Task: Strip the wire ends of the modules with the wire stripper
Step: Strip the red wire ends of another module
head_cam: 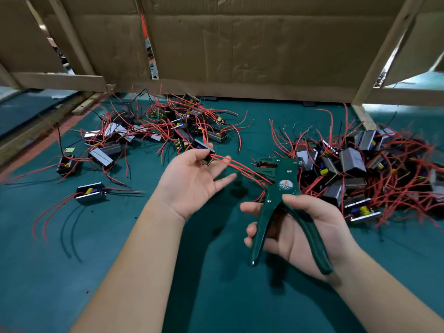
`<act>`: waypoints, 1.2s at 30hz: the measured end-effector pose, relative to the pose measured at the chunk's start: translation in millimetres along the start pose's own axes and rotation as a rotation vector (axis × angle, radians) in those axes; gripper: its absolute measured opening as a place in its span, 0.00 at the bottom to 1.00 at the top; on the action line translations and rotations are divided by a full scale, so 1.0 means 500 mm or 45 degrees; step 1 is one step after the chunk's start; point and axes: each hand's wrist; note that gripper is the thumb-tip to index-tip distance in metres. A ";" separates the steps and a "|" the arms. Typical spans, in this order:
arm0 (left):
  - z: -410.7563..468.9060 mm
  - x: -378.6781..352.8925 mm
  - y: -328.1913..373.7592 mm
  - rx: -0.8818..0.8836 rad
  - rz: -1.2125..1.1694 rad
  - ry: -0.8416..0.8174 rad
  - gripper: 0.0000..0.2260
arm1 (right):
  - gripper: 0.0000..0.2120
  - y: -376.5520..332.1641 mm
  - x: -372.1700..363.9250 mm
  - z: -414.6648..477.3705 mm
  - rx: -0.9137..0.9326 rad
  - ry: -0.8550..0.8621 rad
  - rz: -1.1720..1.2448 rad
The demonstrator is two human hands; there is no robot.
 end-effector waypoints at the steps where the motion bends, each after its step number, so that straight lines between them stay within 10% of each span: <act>1: 0.001 0.000 0.000 0.001 -0.006 0.017 0.10 | 0.32 0.000 0.002 0.004 -0.006 0.000 -0.022; 14: 0.024 0.008 -0.008 -0.381 0.188 0.588 0.09 | 0.23 -0.028 0.023 0.023 0.240 0.284 -0.210; 18: 0.016 0.002 -0.010 -0.346 0.331 0.515 0.11 | 0.10 -0.040 0.033 0.024 0.287 0.342 -0.248; 27: 0.001 -0.016 -0.028 -0.205 0.660 0.373 0.18 | 0.14 -0.060 0.049 0.019 0.355 0.380 -0.245; 36: 0.001 -0.018 -0.039 -0.387 0.707 0.270 0.07 | 0.19 -0.078 0.032 -0.032 0.061 -0.079 -0.154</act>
Point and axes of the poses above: each hand's wrist, its own z-axis towards the middle knuckle, its own x-axis out of the back of the hand, y = z × x, and after that the axes turned 11 degrees about x, right-handed
